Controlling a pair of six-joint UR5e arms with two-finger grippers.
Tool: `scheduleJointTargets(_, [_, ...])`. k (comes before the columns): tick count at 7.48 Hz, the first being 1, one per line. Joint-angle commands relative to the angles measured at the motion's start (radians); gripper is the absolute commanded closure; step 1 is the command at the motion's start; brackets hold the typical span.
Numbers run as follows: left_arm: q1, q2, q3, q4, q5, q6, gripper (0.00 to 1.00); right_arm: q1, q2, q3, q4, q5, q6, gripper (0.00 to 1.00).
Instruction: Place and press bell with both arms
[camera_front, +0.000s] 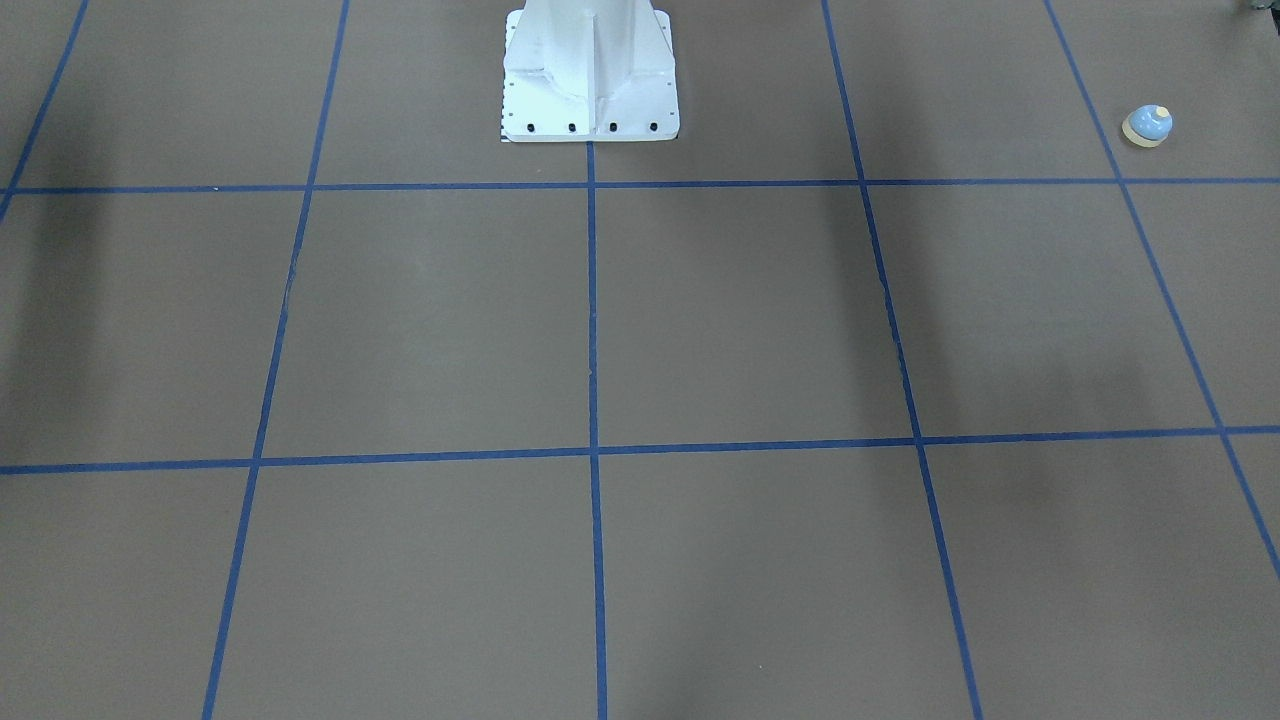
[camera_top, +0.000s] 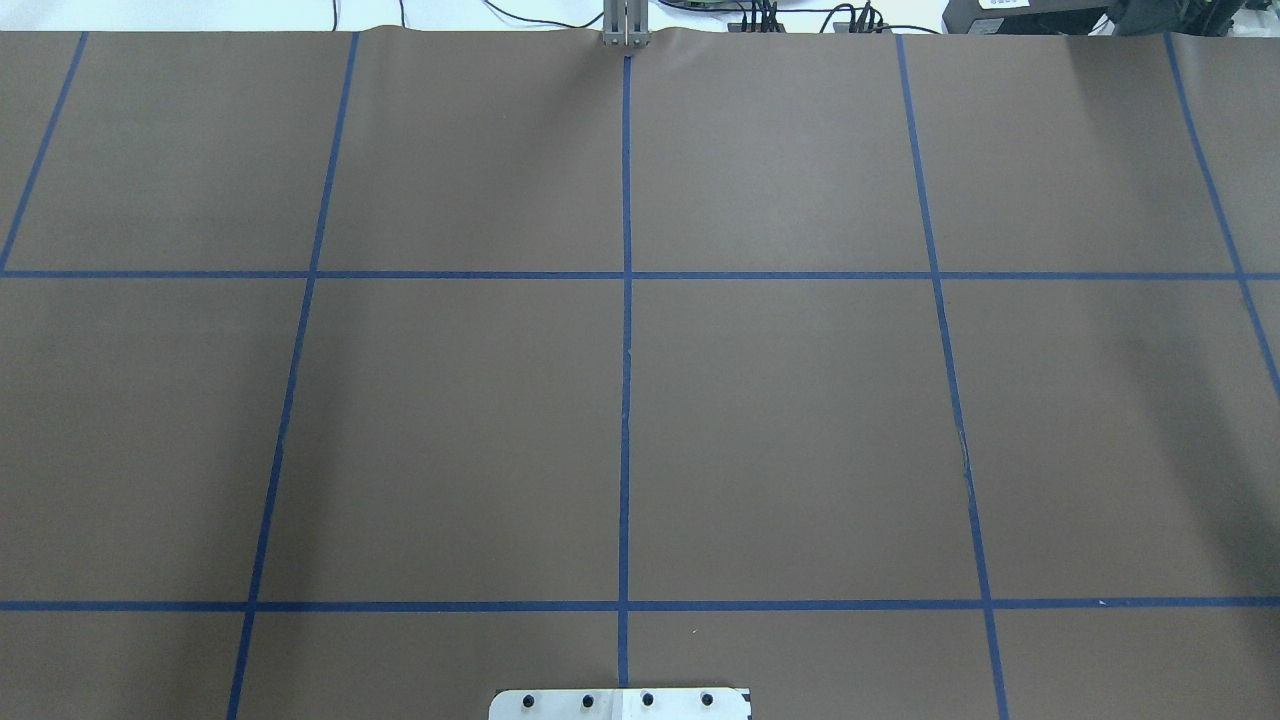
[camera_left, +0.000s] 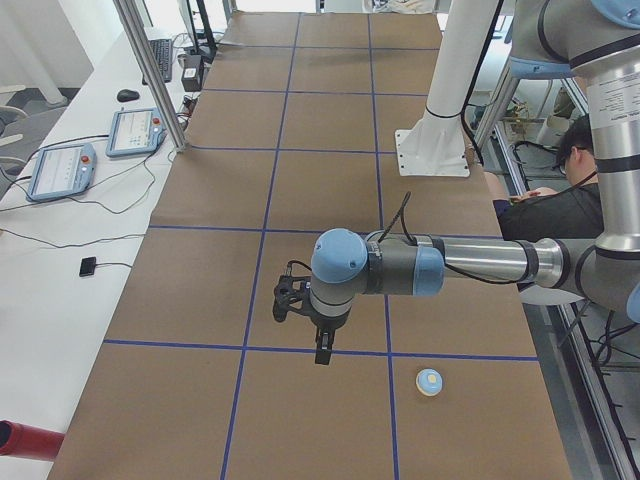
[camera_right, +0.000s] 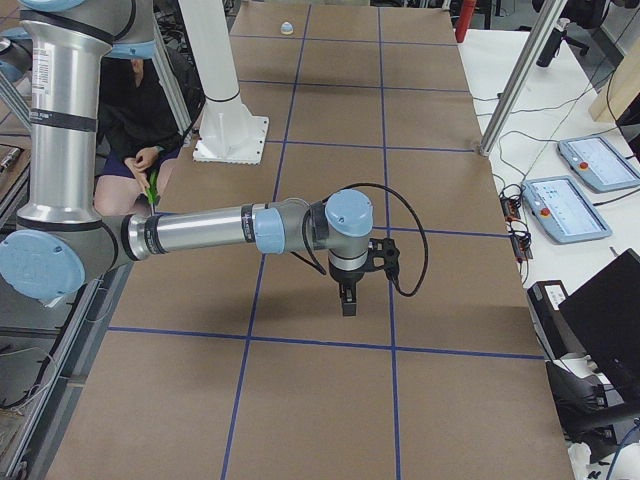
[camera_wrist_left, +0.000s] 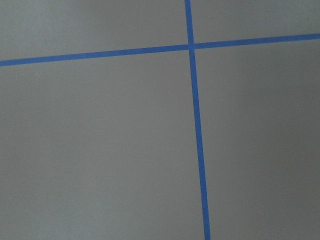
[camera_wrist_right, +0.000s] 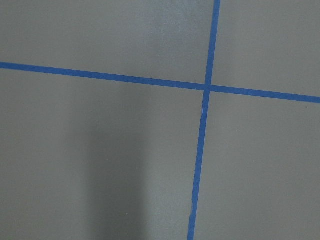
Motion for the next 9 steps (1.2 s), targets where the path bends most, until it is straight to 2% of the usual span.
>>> scheduleJointTargets(1, [0.0, -0.022, -0.009, 0.004, -0.001, 0.0, 0.0, 0.001, 0.0, 0.002, 0.0, -0.001, 0.0, 0.0])
scheduleJointTargets(3, [0.0, -0.025, -0.009, -0.001, 0.001, -0.008, 0.0, 0.001, 0.0, 0.002, 0.0, 0.001, 0.0, 0.0])
scheduleJointTargets(4, [0.0, -0.066, 0.014, -0.005, 0.002, -0.017, 0.0, 0.001, 0.002, 0.0, 0.0, 0.001, 0.0, 0.0])
scheduleJointTargets(7, [0.0, -0.066, 0.045, -0.007, -0.004, -0.006, 0.0, 0.001, 0.0, 0.002, 0.001, 0.001, -0.002, 0.0])
scheduleJointTargets(9, [0.019, -0.069, 0.054, -0.071, -0.006, -0.006, 0.0, 0.001, 0.0, 0.003, 0.001, 0.001, -0.002, 0.0])
